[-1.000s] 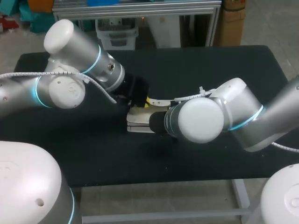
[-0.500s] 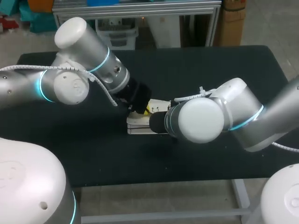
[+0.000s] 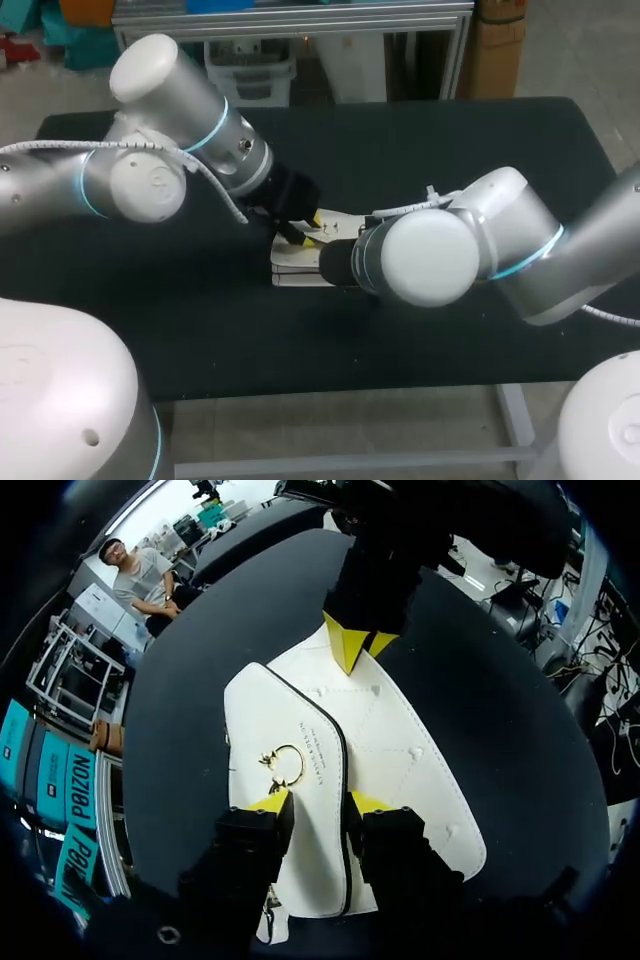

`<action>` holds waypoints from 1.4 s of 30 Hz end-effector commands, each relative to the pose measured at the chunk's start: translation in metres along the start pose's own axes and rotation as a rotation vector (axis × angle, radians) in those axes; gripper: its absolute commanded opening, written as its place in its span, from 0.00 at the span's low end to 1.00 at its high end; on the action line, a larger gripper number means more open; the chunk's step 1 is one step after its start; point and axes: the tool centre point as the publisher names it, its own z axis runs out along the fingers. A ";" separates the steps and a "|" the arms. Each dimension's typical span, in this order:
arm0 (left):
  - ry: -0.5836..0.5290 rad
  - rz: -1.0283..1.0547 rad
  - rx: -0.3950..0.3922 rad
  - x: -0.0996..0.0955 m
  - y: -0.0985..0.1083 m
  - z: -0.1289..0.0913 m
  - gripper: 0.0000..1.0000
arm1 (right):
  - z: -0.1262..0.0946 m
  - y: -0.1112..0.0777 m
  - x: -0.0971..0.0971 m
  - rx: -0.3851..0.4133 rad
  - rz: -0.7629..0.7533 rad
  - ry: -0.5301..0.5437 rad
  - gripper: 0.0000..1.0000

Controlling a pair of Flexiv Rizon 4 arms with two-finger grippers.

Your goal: Pick up the bag, open it, inspect its contents, close it, and place it on the opposite side

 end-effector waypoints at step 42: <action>0.052 0.066 -0.007 0.015 -0.001 0.004 0.00 | 0.004 0.002 0.001 0.003 0.001 -0.004 0.00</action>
